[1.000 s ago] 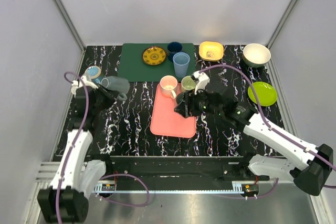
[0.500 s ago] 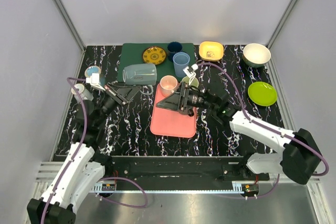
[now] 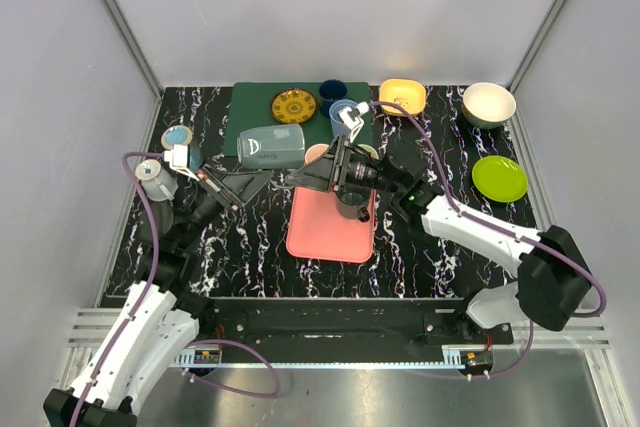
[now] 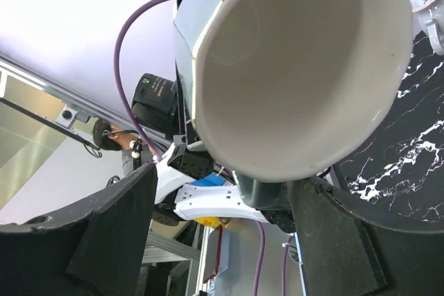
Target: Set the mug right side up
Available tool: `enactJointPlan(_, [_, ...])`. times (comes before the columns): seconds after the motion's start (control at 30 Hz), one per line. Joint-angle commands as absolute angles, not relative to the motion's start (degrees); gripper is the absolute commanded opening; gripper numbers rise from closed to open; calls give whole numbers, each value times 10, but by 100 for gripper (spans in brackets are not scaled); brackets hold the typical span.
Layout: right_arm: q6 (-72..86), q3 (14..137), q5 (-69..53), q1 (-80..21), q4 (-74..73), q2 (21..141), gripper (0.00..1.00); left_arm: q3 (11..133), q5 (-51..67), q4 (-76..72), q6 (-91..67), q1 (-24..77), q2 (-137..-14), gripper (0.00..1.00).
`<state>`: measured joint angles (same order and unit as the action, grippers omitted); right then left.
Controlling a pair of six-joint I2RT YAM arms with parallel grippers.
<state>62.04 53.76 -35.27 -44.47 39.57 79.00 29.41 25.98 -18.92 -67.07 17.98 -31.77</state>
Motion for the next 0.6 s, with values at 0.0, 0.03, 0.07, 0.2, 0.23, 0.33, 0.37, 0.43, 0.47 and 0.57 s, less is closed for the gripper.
enactJointPlan(0.0, [635, 577, -355, -442, 444, 817, 79, 303, 262, -271, -680, 192, -294, 0])
enactJointPlan(0.03, [639, 578, -354, -443, 455, 823, 79, 301, 262, -272, -682, 193, -292, 0])
enactJointPlan(0.07, [645, 582, -354, -442, 460, 832, 78, 299, 264, -275, -683, 195, -293, 0])
enactJointPlan(0.2, [650, 594, -352, -443, 470, 851, 71, 296, 263, -271, -677, 210, -291, 0])
enactJointPlan(0.23, [650, 597, -352, -443, 474, 853, 65, 297, 265, -267, -675, 212, -292, 0])
enactJointPlan(0.33, [661, 613, -359, -442, 491, 873, 51, 297, 263, -260, -671, 218, -290, 0])
enactJointPlan(0.37, [669, 618, -364, -443, 495, 875, 46, 296, 263, -258, -669, 219, -289, 0])
enactJointPlan(0.43, [671, 623, -370, -442, 504, 884, 37, 296, 264, -254, -667, 221, -289, 0])
enactJointPlan(0.47, [677, 630, -382, -442, 508, 888, 35, 295, 265, -252, -666, 221, -289, 0])
enactJointPlan(0.57, [706, 642, -419, -443, 550, 906, 23, 292, 265, -250, -665, 221, -290, 0])
